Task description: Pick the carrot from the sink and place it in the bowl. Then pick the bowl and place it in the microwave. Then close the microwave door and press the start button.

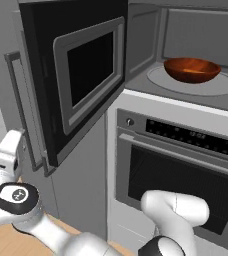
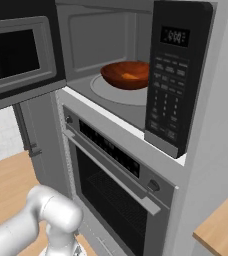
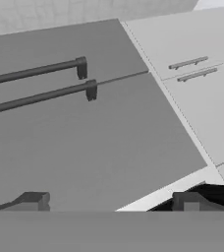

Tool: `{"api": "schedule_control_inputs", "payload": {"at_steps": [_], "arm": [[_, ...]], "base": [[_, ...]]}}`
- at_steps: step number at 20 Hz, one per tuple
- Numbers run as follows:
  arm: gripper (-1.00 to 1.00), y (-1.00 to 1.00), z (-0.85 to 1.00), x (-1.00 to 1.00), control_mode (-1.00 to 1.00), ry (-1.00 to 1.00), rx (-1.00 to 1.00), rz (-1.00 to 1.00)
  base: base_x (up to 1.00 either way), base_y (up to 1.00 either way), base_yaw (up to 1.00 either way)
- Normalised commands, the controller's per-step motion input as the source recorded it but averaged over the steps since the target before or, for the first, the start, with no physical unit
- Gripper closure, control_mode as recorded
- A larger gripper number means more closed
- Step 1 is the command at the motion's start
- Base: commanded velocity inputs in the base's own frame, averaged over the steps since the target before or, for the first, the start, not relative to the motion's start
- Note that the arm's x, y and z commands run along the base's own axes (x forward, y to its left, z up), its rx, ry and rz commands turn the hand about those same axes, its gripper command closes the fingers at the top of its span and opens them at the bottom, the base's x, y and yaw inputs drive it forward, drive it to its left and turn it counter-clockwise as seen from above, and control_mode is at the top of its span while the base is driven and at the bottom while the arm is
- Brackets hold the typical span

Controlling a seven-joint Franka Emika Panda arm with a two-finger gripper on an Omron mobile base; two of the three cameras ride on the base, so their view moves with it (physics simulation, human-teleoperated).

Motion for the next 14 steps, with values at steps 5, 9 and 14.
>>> {"api": "schedule_control_inputs", "payload": {"at_steps": [5,9,14], "arm": [[-1.00,-0.60,0.33,0.00,-1.00,-0.36,0.19,0.01],[-1.00,-0.73,0.34,0.00,-1.00,-0.30,0.22,0.02],[-1.00,-0.67,0.43,-0.08,-1.00,-0.31,0.20,0.00]], "base": [[0.00,0.00,0.00],[0.00,0.00,0.00],[0.00,0.00,0.00]]}}
